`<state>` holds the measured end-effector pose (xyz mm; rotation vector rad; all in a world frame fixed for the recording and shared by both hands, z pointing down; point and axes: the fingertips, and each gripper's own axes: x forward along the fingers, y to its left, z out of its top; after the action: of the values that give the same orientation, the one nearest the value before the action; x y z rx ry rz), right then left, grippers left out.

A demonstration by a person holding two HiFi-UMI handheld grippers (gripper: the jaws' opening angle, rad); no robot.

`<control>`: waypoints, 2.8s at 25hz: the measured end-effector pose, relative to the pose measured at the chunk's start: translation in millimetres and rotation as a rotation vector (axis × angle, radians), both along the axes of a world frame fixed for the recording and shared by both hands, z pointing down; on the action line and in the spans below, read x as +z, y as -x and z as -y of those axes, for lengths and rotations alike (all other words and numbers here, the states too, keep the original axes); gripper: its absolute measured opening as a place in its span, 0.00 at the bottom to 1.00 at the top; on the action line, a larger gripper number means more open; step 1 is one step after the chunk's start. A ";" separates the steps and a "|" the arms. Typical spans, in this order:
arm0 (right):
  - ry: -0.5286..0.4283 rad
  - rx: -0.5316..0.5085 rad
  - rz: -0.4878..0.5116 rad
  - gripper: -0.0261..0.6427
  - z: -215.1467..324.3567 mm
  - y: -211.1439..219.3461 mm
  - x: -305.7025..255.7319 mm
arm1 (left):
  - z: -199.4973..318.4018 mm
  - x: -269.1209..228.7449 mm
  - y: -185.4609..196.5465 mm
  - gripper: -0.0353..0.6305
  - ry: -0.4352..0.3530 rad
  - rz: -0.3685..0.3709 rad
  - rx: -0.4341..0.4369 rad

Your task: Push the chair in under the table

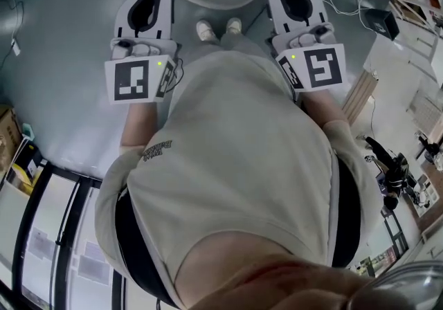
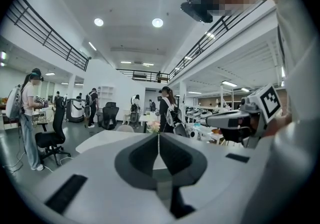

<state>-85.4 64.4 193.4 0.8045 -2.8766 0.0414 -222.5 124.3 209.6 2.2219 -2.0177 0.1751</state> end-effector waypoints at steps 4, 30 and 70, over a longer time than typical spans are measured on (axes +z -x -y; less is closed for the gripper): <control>0.011 0.024 0.007 0.05 11.4 -12.0 3.1 | 12.9 -1.1 -6.0 0.07 0.002 0.010 -0.003; 0.296 0.178 -0.079 0.22 120.4 -73.9 114.7 | 111.5 95.5 23.8 0.07 0.266 -0.006 -0.085; 0.984 0.697 -0.419 0.39 118.6 -140.6 543.2 | 164.6 536.0 133.6 0.31 1.118 -0.054 -0.004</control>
<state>55.2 -54.2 736.6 1.2717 -1.7004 1.0898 -356.1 -40.3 745.6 1.4467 -1.3169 0.9464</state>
